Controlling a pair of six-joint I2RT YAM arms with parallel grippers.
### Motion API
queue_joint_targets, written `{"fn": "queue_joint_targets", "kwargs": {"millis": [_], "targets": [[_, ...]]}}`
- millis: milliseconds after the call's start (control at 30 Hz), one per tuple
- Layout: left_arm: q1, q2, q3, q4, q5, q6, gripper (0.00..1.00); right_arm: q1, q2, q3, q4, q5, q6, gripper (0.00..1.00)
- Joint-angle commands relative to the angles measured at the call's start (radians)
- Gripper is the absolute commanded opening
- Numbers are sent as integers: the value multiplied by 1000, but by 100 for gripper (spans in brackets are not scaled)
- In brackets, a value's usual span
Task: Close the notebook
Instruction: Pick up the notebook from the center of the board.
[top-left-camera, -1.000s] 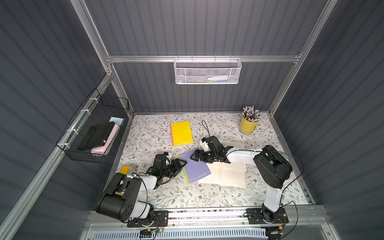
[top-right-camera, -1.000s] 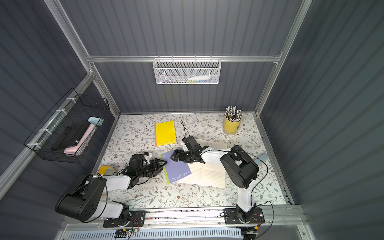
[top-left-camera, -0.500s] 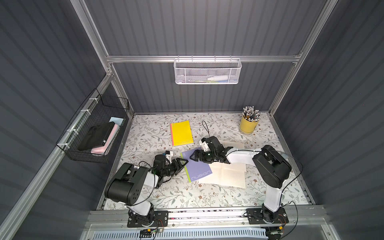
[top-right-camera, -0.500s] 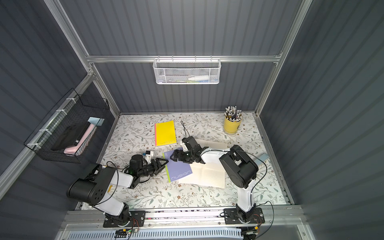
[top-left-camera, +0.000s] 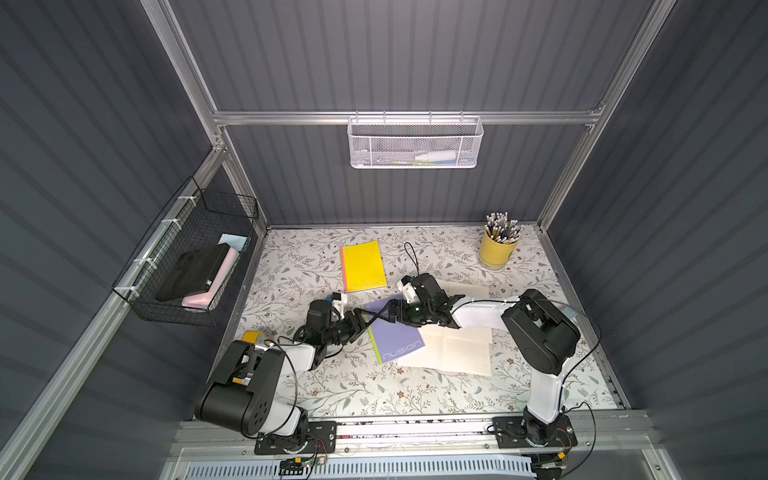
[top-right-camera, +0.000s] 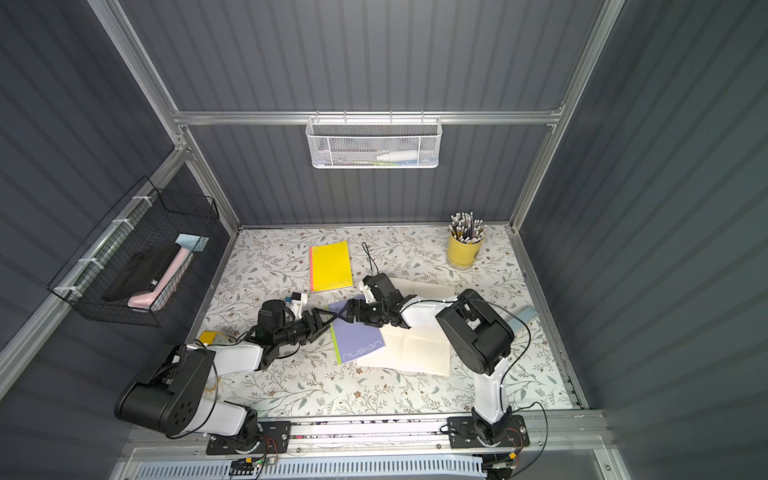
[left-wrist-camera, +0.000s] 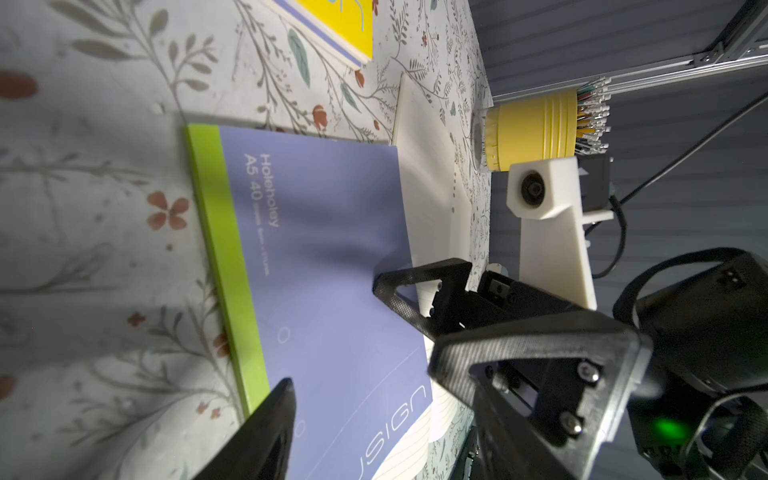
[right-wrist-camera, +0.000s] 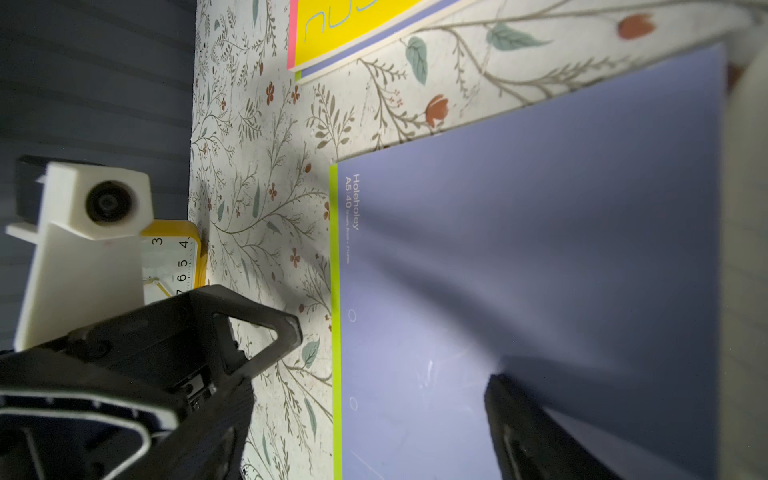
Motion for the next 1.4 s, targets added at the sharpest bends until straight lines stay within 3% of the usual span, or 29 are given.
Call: {"fn": "queue_joint_targets", "kwargs": {"millis": [0, 433, 933, 1233, 1367], "targets": [[-2, -15, 15, -207, -31, 70, 66, 2, 11, 6, -153, 57, -30, 90], [-2, 34, -36, -151, -17, -20, 67, -30, -59, 70, -322, 175, -119, 91], [-2, 96, -61, -41, 15, -86, 67, -40, -19, 89, -342, 161, -147, 91], [-2, 145, -29, -130, 26, -85, 67, -38, 9, 82, -363, 165, -161, 91], [-2, 208, -41, -40, 53, -101, 67, -39, 17, 68, -341, 141, -147, 91]]}}
